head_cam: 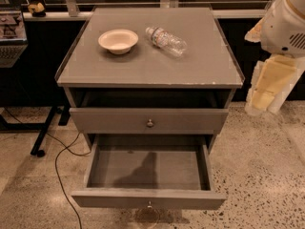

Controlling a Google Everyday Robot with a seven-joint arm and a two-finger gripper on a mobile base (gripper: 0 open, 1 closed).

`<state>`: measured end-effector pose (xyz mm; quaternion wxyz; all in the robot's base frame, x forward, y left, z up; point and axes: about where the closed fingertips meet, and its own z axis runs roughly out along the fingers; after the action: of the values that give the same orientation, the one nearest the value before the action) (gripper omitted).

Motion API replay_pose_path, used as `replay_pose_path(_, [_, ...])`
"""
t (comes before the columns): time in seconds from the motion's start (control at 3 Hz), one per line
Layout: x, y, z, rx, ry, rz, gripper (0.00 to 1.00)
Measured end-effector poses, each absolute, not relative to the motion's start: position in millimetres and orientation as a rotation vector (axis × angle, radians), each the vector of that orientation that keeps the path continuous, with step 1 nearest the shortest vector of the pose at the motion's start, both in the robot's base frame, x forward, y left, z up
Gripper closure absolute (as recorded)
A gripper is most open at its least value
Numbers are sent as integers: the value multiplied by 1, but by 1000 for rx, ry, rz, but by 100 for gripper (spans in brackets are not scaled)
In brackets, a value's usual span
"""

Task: Place water bottle into middle drawer

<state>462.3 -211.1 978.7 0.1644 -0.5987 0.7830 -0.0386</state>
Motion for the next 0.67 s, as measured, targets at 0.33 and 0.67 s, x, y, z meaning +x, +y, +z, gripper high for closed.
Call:
replay_pose_path(0.33, [501,-205,972,-1713,2256,-87,0])
replay_pose_path(0.67, [543,-194,965,-1753,2253,-61,0])
